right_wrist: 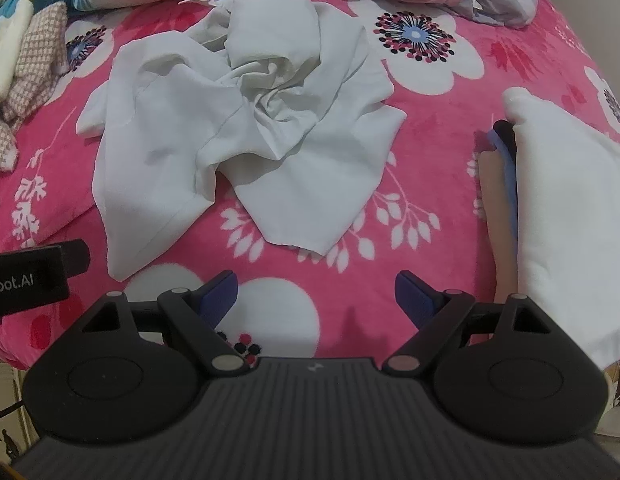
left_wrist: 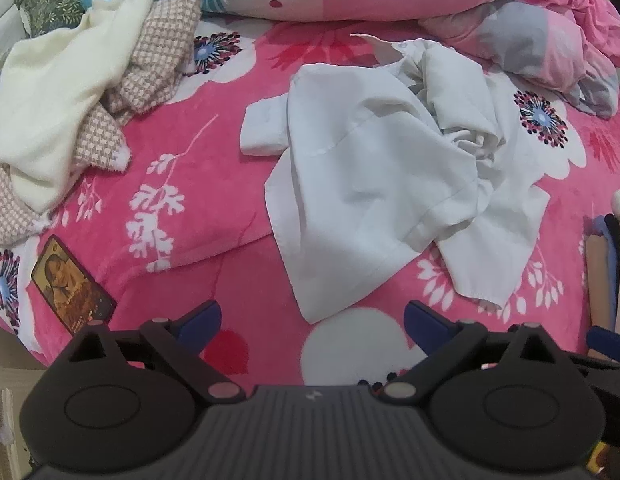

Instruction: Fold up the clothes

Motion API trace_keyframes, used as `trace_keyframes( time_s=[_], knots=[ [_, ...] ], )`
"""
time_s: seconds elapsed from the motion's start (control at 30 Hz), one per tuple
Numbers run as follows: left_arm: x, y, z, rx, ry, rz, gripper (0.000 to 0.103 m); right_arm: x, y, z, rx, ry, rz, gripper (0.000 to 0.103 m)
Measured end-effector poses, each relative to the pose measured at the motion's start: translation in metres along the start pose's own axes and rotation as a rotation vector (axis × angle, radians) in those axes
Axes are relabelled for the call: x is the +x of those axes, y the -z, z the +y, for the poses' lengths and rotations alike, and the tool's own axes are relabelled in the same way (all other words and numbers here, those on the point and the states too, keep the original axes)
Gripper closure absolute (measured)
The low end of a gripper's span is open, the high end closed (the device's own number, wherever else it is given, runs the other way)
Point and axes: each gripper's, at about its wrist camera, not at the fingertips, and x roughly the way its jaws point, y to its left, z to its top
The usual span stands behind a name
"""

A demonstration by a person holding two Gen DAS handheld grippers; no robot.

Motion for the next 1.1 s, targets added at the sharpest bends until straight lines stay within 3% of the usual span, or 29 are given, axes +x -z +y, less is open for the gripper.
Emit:
trace_keyframes(
  time_s=[0.2,0.73,0.87,1.1],
  knots=[
    [-0.001,0.002,0.010,-0.045,0.055,0.004,0.006,-0.003,0.000,0.002,-0.004,-0.001,-0.001,0.017],
    [0.002,-0.006,0.019,-0.062,0.087,0.002,0.000,-0.001,-0.004,0.007,0.016,0.019,-0.005,0.017],
    [0.002,-0.006,0.016,-0.048,0.058,-0.015,0.000,0.000,-0.005,0.008,0.021,0.023,-0.003,0.016],
    [0.012,-0.002,0.017,-0.030,0.045,0.026,0.000,0.002,-0.005,0.008,0.016,0.027,-0.007,0.016]
  ],
)
